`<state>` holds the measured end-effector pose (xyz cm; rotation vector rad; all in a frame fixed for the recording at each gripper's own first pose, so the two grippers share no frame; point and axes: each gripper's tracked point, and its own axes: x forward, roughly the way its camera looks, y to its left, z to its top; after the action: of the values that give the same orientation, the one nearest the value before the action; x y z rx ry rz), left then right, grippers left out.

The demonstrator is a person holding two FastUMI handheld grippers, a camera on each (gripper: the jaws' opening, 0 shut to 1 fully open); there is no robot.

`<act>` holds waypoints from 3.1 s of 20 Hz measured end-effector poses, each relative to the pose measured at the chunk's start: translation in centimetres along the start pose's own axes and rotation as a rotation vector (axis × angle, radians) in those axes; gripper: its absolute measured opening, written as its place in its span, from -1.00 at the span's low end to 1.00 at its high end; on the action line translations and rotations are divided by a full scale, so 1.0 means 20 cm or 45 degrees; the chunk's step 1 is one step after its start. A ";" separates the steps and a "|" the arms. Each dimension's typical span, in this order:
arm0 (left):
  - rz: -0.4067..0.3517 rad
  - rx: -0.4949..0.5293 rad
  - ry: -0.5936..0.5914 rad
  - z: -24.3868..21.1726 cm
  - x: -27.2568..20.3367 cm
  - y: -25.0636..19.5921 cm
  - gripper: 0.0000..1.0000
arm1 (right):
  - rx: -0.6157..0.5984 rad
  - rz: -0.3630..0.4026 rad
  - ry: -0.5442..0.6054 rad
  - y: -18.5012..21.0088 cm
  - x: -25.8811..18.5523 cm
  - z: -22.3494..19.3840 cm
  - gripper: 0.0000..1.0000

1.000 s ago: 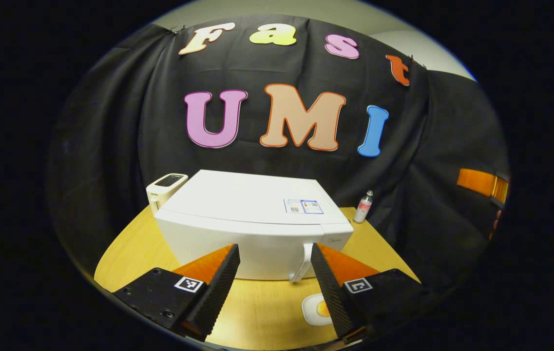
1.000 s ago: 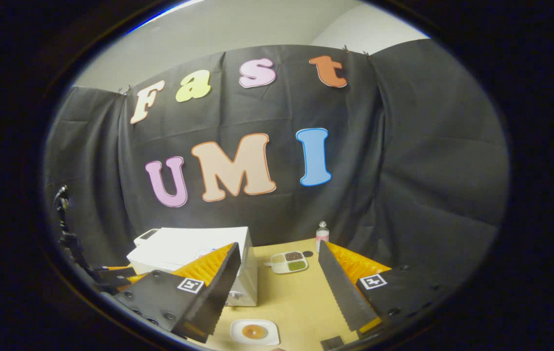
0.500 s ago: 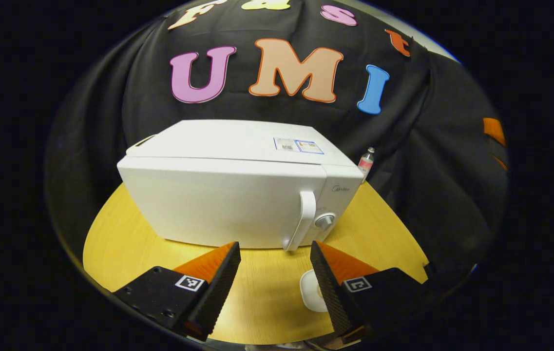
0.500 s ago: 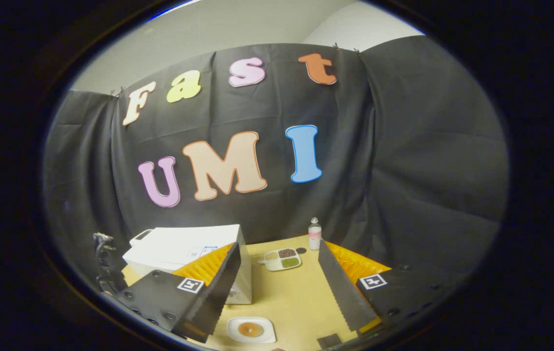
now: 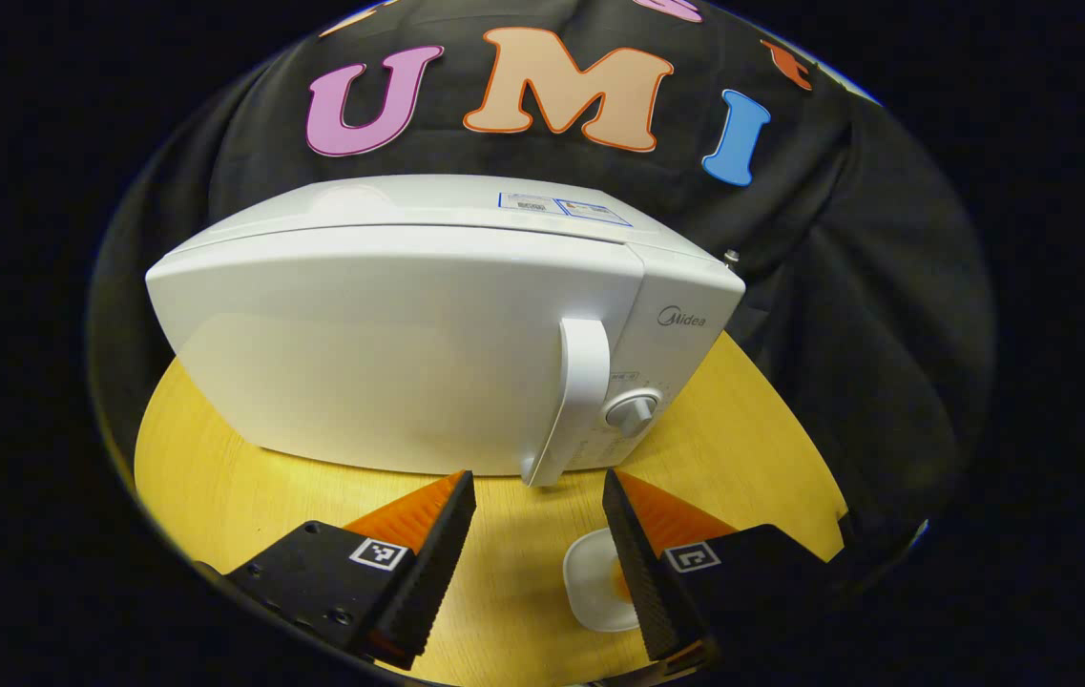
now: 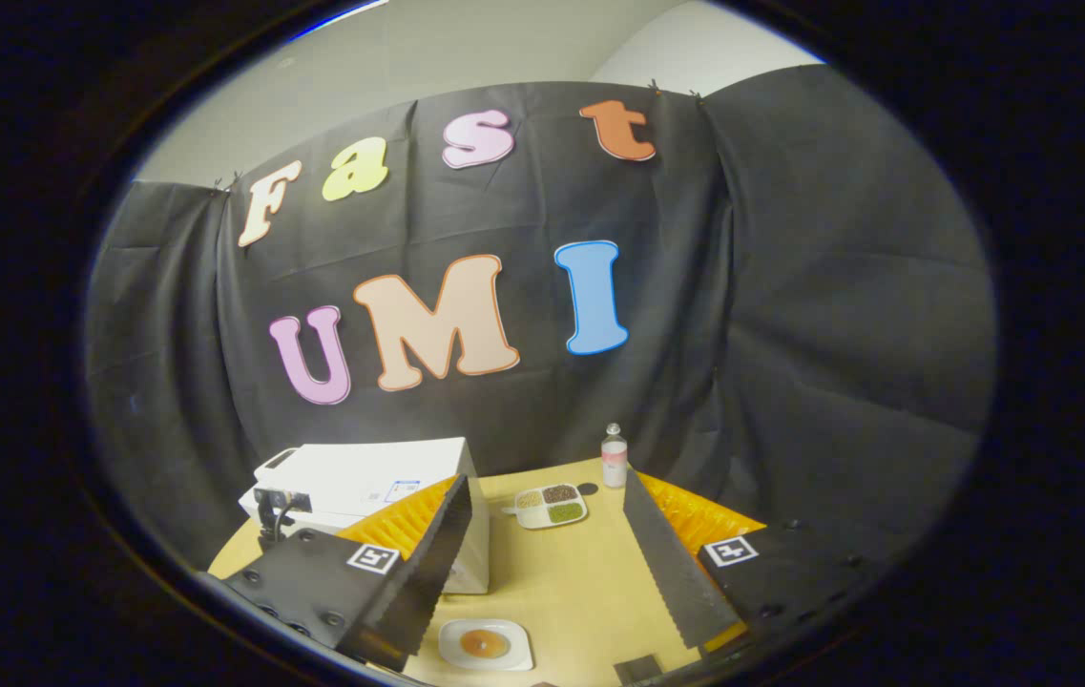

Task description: Open the microwave oven with the left hand, put the food in, and close the microwave oven.

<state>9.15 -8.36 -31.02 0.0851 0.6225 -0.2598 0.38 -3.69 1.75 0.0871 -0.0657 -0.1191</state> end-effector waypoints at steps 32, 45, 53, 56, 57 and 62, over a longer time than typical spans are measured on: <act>0.077 0.090 0.056 0.00 0.27 -0.01 -0.68 | 0.097 -0.087 0.068 -0.19 -0.18 -0.09 0.83; 0.115 -0.016 -0.041 0.02 0.27 -0.01 -0.96 | 0.052 -0.030 0.188 -0.10 -0.17 -0.26 0.83; 0.129 -0.065 -0.013 0.01 0.27 -0.01 -0.99 | -0.006 -0.059 0.239 -0.17 -0.13 -0.32 0.99; 0.151 -0.082 -0.012 0.01 0.27 -0.01 -0.99 | -0.031 -0.105 0.266 -0.23 -0.11 -0.35 0.99; 0.157 -0.082 -0.010 0.01 0.27 -0.01 -0.99 | -0.037 -0.117 0.279 -0.24 -0.10 -0.36 0.99; 0.166 -0.076 -0.014 -0.16 0.06 0.01 -0.99 | -0.034 -0.098 0.350 -0.24 -0.04 -0.44 0.99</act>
<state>8.38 -8.00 -34.26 0.0668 0.6103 -0.1155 -0.34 -7.63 -7.45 0.0787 0.2140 -0.1837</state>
